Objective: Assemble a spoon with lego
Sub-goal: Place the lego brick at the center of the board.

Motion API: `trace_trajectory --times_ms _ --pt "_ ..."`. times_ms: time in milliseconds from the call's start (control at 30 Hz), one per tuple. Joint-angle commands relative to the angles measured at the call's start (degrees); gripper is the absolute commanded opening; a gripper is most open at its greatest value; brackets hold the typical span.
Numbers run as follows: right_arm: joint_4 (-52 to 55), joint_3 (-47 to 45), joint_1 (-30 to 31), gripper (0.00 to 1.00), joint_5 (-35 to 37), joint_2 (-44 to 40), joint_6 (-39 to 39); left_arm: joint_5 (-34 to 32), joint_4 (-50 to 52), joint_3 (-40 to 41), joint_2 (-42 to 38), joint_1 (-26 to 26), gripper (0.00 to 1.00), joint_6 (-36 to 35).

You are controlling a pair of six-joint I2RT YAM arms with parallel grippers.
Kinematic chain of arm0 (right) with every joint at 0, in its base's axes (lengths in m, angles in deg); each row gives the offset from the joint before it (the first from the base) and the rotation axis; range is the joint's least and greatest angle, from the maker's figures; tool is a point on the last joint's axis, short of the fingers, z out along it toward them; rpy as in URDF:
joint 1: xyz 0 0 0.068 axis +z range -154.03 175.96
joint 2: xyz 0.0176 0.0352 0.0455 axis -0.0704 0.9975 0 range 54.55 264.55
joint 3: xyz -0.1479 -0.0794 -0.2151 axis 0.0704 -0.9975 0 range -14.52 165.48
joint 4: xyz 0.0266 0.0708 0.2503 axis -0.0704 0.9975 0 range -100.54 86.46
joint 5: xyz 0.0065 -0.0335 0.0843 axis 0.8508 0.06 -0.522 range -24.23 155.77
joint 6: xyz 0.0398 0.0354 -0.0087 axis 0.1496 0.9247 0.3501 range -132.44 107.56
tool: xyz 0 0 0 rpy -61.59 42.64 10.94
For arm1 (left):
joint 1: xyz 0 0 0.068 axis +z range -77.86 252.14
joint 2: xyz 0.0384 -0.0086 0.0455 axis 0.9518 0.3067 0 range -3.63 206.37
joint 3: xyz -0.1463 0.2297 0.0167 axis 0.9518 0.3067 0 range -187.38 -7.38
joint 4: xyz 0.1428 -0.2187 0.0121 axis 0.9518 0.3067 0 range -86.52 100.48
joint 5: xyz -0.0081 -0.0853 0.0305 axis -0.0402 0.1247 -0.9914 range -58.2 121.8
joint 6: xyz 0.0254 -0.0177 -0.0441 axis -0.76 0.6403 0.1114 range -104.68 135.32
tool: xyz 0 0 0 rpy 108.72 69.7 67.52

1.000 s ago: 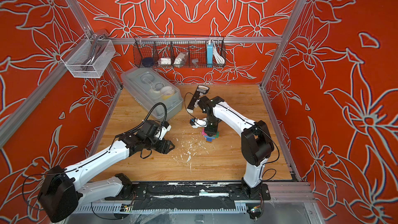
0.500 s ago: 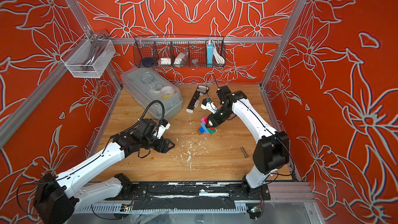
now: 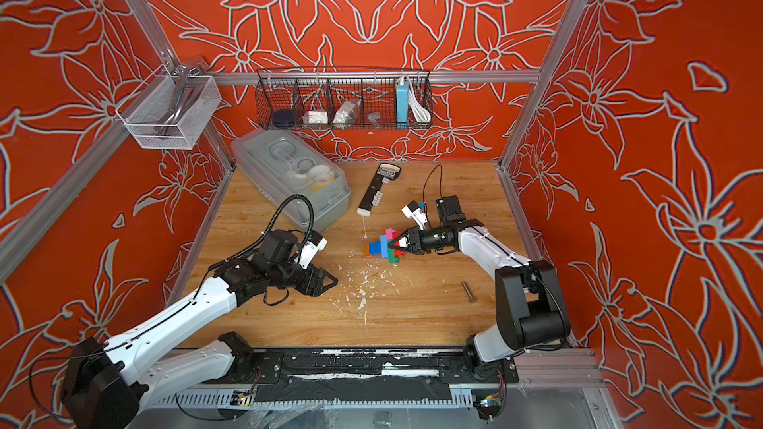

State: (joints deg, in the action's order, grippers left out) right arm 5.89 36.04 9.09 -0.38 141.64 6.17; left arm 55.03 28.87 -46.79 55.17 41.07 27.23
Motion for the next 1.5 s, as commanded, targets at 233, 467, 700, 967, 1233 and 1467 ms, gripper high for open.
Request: trace_trajectory --times_ms 233,467,700,967,1233,1467 --pt "-19.84 -2.02 -1.06 0.03 -6.97 8.28 11.92 4.21 -6.38 0.69 1.47 0.21 0.70 -0.61" --pt "-18.53 -1.44 -1.35 0.04 -8.05 11.80 8.90 3.37 -6.82 1.34 1.65 0.21 0.70 -0.31" --pt "-18.54 -1.26 -1.34 0.04 -8.55 14.08 7.53 3.23 -7.19 1.40 2.29 0.23 0.70 -0.37" --pt "-19.14 -0.91 -1.37 0.04 -8.27 17.55 6.85 2.97 -6.93 1.44 2.41 0.19 0.70 -0.65" --pt "-17.86 -0.13 -1.36 0.04 -8.03 19.60 6.00 2.54 -6.75 1.49 2.72 0.22 0.70 -0.75" --pt "-14.00 1.01 -1.37 0.07 -7.00 20.06 3.28 2.44 -6.84 1.50 2.81 0.17 0.70 -0.88"
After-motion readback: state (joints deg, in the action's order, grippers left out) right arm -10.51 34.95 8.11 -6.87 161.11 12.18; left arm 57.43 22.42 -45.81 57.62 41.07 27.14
